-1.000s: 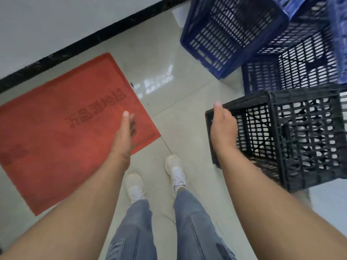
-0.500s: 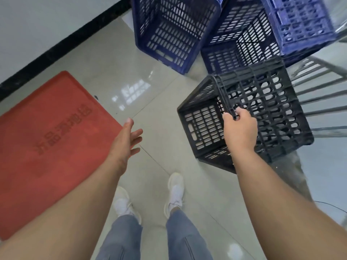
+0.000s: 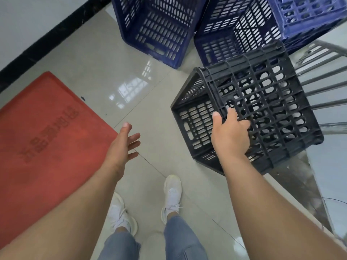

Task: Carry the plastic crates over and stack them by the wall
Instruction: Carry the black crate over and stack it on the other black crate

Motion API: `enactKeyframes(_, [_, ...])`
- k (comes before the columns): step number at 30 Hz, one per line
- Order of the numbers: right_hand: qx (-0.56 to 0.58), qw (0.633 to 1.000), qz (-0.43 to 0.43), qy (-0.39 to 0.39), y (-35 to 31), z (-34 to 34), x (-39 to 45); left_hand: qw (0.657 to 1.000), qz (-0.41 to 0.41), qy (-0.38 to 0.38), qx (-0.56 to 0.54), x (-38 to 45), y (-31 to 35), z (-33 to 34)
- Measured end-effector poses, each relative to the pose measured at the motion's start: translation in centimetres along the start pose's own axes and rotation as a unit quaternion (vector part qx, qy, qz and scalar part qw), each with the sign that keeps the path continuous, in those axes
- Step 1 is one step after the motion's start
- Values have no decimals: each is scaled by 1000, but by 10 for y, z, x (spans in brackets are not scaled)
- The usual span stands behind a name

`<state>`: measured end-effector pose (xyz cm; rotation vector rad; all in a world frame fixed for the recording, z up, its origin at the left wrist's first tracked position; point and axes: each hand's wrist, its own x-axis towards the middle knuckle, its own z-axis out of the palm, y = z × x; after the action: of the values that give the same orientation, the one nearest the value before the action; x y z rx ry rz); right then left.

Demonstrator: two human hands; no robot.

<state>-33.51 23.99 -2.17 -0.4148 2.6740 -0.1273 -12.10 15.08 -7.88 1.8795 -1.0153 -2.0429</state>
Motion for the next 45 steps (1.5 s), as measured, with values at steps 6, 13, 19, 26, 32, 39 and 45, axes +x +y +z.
enactKeyframes(6, [-8,997,-25,75,-3,22,4,1000,-10,-1,7,18,-23,3])
enactKeyframes(13, [10,995,-24,98,-13,22,5,1000,-5,9,2,24,-27,-8])
enactKeyframes(19, [18,993,-40,107,-22,-2,8,1000,4,15,2,29,-26,-29])
enactKeyframes(26, [21,992,-80,100,-53,-12,0,999,-8,35,-14,33,-31,-53])
enactKeyframes(32, [29,989,-114,88,-94,2,-13,998,7,66,-16,45,-42,-95])
enactKeyframes(39, [19,979,-198,46,-151,7,-40,993,-9,113,-29,61,-54,-156])
enactKeyframes(45, [139,973,-177,-43,-195,25,-57,965,-78,234,-89,84,-91,-241])
